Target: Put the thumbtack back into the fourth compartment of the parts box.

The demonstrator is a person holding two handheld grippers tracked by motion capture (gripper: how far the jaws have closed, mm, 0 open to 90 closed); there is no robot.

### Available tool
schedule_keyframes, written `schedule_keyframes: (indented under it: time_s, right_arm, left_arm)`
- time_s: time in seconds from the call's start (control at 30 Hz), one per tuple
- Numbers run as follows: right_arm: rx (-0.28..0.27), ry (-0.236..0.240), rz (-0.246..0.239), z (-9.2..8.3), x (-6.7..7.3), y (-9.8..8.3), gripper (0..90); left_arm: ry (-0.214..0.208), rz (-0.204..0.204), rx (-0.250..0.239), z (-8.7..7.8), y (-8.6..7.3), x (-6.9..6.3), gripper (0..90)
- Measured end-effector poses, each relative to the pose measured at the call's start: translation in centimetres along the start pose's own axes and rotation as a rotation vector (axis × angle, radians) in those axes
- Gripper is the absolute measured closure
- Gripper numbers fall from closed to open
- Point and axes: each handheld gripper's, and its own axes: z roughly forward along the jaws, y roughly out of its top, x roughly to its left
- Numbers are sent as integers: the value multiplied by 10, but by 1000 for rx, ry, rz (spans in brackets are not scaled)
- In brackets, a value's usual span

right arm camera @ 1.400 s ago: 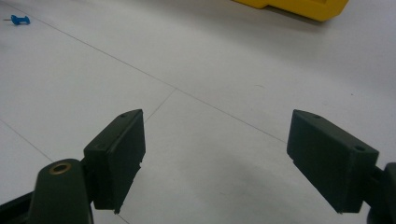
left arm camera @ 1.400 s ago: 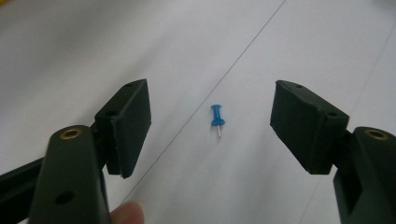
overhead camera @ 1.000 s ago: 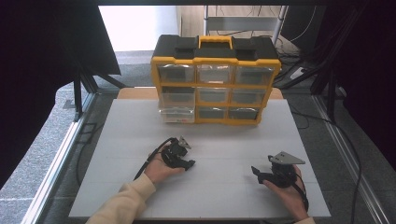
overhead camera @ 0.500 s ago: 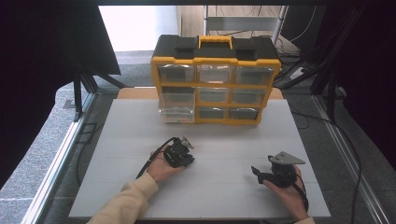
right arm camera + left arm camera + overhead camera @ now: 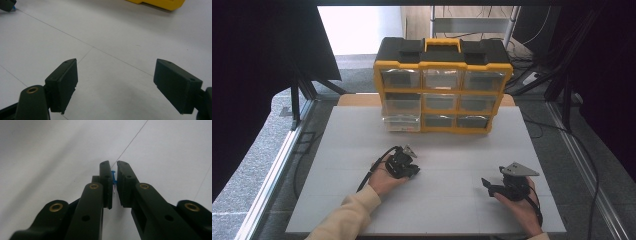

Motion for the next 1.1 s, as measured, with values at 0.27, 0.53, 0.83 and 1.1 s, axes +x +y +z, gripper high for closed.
schedule_keyframes:
  time_s: [0.27,0.53,0.83,1.1]
  right_arm:
    - [-1,-1,1,0,0,0,197]
    - [-6,0,14,1,-2,0,197]
    - [-2,-5,15,3,-4,0,200]
    - [-6,-5,22,2,-4,0,201]
  left_arm:
    - [-20,-31,-91,-24,-3,4,828]
    - [-46,-58,-194,-53,-11,8,828]
    - [-51,-48,-282,-73,-14,4,827]
    - [-58,-58,-333,-87,-14,4,828]
